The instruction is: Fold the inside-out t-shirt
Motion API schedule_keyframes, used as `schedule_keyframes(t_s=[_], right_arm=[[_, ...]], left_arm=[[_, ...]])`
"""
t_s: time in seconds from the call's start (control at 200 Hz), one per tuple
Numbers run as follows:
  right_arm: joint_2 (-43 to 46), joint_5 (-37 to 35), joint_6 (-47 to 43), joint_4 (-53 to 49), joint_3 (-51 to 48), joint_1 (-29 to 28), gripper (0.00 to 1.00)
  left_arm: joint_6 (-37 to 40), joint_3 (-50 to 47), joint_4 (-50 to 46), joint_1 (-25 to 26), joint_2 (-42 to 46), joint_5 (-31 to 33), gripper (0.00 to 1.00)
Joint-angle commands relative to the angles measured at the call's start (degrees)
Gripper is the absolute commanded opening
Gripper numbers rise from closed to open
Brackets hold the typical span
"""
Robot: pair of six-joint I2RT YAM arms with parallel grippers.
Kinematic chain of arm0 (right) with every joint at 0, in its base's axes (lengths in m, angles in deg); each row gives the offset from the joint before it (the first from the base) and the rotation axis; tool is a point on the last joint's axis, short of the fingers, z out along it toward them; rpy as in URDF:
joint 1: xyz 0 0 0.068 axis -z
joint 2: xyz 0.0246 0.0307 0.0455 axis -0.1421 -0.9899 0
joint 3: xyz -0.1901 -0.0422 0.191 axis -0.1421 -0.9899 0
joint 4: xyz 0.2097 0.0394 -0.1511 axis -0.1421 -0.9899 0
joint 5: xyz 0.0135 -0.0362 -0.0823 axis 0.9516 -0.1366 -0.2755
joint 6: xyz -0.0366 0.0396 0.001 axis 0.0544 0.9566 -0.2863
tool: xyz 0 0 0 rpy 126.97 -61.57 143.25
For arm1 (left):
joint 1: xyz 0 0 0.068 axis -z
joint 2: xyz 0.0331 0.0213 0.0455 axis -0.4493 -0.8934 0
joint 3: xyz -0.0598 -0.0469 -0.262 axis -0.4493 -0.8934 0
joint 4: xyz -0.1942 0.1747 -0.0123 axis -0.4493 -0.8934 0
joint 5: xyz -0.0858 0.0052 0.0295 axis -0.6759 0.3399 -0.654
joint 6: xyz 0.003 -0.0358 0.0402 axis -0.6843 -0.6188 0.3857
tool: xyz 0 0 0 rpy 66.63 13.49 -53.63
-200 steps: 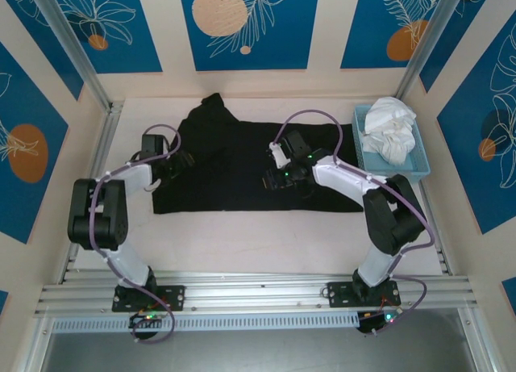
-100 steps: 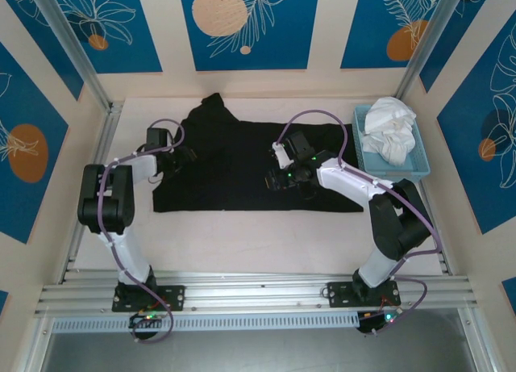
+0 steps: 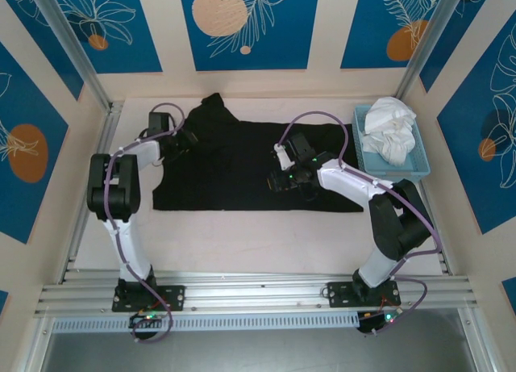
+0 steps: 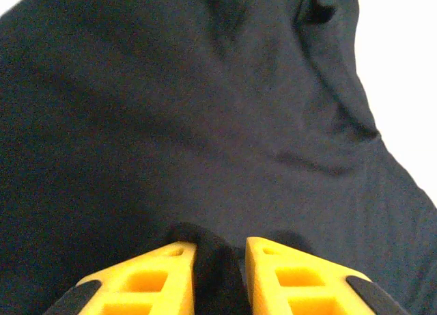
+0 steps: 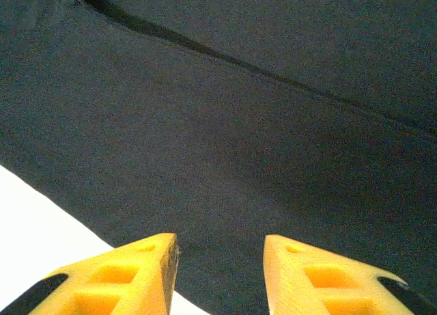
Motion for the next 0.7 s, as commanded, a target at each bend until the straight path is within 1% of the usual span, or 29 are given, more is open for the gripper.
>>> schedule_keyframes(t_s=[0.0, 0.07, 0.115, 0.155, 0.2, 0.25, 0.31, 0.35, 0.42, 0.54, 0.63, 0.695], right_arm=[[2.9, -1.4, -0.7, -0.9, -1.7, 0.6, 0.39], [3.7, -3.5, 0.2, -2.1, -2.1, 1.3, 0.39], [4.2, -5.4, 1.9, -3.4, -2.5, 2.3, 0.39], [5.0, -5.5, 3.4, -4.2, -3.0, 3.7, 0.39], [6.0, -4.2, 5.1, -4.2, -4.1, 6.0, 0.40], [6.9, -1.0, 6.7, -3.8, -5.3, 8.4, 0.40], [7.0, 2.4, 8.0, -3.2, -6.3, 11.0, 0.41], [6.4, 3.5, 8.2, -3.2, -6.2, 12.4, 0.42], [4.6, 3.0, 8.0, -4.5, -5.3, 14.4, 0.42], [-0.5, 4.1, 8.0, -7.4, -2.4, 18.4, 0.42], [-5.1, 2.1, 7.6, -10.5, -0.2, 19.3, 0.41], [-8.1, 1.8, 7.4, -13.3, 1.1, 20.0, 0.41]], left_arm=[[-5.2, 4.4, 2.1, -1.6, -2.5, -1.4, 0.25], [-8.4, 4.3, 4.5, -3.1, -2.9, -1.5, 0.27], [-10.2, 3.0, 6.2, -4.2, -2.1, -1.1, 0.31], [-10.9, 1.0, 7.6, -5.1, -0.7, -0.5, 0.34], [-10.8, -1.7, 8.1, -5.9, 1.5, 0.9, 0.42], [-9.4, -4.8, 8.1, -6.4, 4.4, 2.6, 0.50], [-7.1, -8.5, 7.1, -6.5, 8.0, 4.4, 0.56], [-5.9, -11.2, 6.4, -6.4, 10.6, 5.3, 0.57], [-4.2, -16.4, 6.5, -6.2, 15.5, 5.3, 0.59], [-0.4, -24.2, 5.0, -3.2, 23.0, 4.8, 0.60], [1.8, -28.5, 3.2, -0.6, 25.5, 3.2, 0.60], [1.9, -31.9, 3.2, -0.3, 25.6, 1.5, 0.60]])
